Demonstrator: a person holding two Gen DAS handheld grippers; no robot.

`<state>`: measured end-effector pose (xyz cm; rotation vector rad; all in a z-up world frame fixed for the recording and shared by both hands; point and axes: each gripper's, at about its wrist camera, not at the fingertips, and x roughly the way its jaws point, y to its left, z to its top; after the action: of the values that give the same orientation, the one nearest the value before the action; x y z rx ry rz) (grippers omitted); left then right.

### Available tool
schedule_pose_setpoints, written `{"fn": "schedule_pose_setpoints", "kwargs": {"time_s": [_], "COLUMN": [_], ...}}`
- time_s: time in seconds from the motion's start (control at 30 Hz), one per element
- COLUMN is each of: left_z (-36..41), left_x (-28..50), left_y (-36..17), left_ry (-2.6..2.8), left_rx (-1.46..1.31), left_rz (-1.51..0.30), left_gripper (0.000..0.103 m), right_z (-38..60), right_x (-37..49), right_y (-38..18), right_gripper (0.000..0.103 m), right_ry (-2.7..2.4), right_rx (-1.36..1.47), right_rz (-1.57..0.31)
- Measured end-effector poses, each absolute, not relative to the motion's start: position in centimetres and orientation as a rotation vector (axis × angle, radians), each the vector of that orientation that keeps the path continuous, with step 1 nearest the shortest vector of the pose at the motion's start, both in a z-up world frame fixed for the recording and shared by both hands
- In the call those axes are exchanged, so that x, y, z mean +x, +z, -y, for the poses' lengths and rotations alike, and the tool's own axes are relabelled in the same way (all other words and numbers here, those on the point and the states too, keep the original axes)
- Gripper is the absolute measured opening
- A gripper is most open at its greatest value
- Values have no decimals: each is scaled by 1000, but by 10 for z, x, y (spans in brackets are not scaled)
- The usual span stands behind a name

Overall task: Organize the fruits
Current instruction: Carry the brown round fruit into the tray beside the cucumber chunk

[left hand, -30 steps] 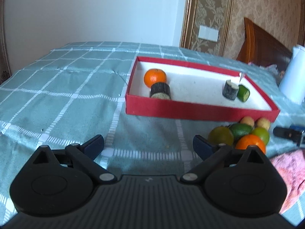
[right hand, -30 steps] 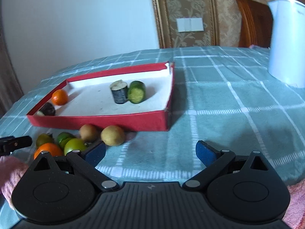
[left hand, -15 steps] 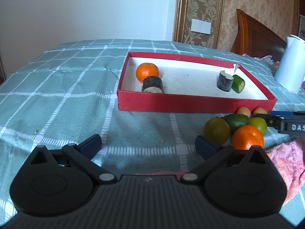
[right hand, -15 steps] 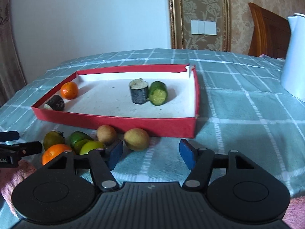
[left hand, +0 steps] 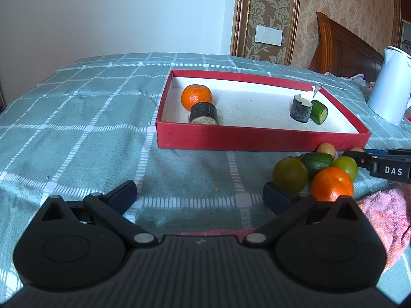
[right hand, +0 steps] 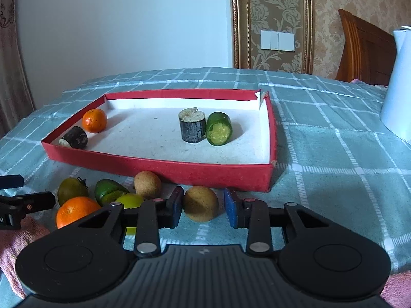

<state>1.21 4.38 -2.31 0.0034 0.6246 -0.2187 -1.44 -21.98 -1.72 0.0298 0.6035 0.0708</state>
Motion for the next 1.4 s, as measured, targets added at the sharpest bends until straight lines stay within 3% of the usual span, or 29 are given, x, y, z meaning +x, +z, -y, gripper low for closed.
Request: {"fn": "schedule_pose_setpoints", "kwargs": {"time_s": [0.63,1.4], "left_z": [-44,-44], "left_x": [12,13], "left_y": [-23,-24], "left_ry": [-219,-217], "left_rx": [2,13], "left_rz": [-624,-626], "left_gripper": [103,103], "right_z": [239,234], "right_x": [-13,61], "right_y": [21,-2], "right_gripper": [28,28], "right_ry": [6,-15], "right_rx": [12,-67], "right_rz": [-484,-612]}}
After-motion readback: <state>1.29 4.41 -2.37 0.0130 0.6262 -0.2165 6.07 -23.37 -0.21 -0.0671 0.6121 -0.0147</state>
